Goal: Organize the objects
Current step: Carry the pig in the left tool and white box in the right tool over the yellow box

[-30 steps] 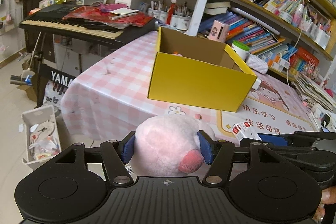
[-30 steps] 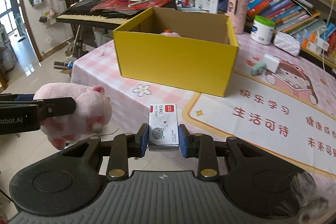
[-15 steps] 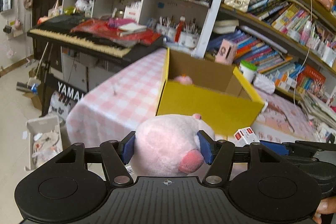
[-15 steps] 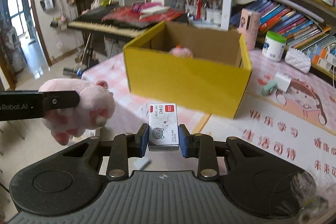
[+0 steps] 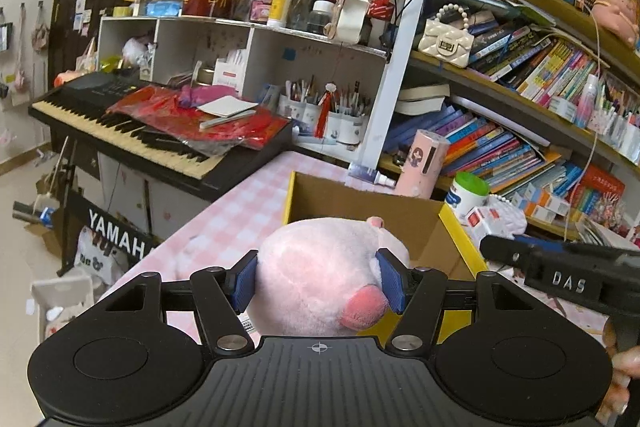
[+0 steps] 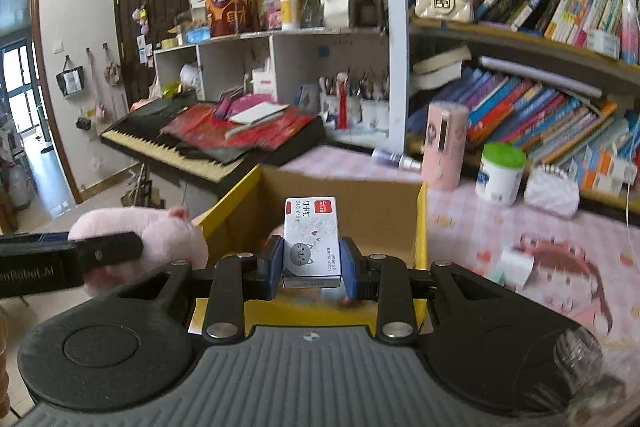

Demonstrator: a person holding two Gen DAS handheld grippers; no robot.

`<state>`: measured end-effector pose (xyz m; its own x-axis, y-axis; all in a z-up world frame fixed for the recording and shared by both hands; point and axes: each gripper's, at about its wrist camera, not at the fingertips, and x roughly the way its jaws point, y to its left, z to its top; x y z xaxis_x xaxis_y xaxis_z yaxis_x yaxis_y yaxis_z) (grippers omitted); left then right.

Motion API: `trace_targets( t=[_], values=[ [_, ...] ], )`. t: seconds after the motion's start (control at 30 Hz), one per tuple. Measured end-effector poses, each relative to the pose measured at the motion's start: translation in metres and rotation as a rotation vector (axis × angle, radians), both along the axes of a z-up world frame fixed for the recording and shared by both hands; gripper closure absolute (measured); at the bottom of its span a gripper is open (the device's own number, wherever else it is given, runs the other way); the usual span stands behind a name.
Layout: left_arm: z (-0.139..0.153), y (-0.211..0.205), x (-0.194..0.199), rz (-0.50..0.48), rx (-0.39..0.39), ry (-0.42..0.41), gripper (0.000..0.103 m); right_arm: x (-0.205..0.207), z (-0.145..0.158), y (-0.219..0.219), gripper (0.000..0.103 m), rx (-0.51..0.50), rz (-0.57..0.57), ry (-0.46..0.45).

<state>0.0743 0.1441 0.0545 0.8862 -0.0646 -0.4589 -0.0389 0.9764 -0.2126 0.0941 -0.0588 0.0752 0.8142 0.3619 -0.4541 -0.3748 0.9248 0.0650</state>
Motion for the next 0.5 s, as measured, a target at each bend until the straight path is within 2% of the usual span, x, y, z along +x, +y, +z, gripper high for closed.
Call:
trace_targets(
  t=[0.2,0.5],
  values=[
    [-0.006,-0.018,0.035,-0.015,0.042,0.023,0.042,0.049,-0.004,-0.012,0.075,-0.006,-0.018,0.018],
    [-0.017,-0.057,0.078,-0.079,0.251,0.050,0.042,0.100,-0.024,-0.017,0.075,-0.021,0.004,0.067]
  ],
)
